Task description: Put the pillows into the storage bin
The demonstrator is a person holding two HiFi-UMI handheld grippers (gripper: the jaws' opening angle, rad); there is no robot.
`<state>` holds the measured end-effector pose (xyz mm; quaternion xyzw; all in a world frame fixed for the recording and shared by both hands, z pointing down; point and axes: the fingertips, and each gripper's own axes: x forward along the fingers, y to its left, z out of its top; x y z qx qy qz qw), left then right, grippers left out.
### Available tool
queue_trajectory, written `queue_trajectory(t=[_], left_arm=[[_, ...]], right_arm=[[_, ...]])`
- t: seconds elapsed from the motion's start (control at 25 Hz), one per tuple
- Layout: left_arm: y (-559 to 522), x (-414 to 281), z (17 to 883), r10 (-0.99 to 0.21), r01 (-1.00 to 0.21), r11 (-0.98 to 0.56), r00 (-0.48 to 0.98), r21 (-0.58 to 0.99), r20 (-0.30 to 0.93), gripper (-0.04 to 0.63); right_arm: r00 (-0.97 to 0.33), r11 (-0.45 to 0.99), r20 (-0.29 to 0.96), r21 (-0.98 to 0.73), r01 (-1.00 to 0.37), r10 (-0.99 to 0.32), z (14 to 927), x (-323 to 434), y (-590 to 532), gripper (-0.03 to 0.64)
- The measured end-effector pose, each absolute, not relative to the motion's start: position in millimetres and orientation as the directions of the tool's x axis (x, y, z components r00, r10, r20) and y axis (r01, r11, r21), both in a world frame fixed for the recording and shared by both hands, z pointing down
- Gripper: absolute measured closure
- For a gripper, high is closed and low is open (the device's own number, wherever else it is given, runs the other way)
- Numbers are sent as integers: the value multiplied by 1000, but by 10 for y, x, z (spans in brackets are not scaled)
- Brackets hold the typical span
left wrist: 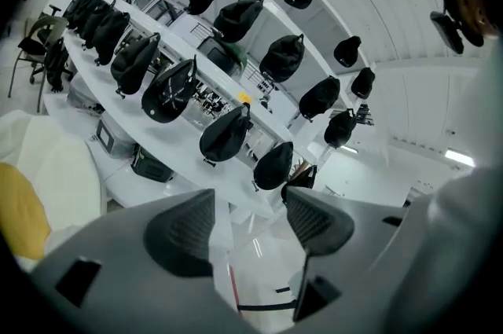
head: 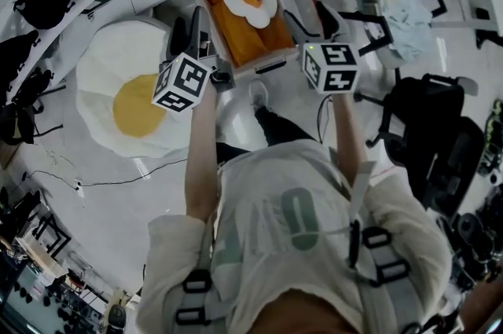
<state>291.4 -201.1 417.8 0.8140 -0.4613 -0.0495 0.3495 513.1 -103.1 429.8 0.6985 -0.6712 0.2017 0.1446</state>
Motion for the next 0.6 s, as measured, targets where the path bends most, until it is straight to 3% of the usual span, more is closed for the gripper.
queue_trajectory(t=[0.16,0.32,0.44,0.52,0.6], left_arm=[[-1989,2660,3720,-818,-752,-380,545,539,184,332],[-1974,2262,3164,-870,-825,-404,480,395,114,458],[-1869,1871,2736,-920,-892,-370,391,262,34,548],[-1744,1565,2506,-945,-927,-323,326,192,-15,570],[-1570,1239,2327,-962,-952,-272,267,143,-53,583]], right_arm=[[-57,34,364,-70,-997,-930,3788,4904,-1243,321],[-175,166,237,-60,-984,-956,3218,4417,-1498,338],[-259,255,139,-45,-966,-956,2826,3961,-1619,474],[-313,312,79,-34,-950,-946,2614,3607,-1657,571],[-378,378,33,-18,-926,-925,2445,3198,-1660,583]])
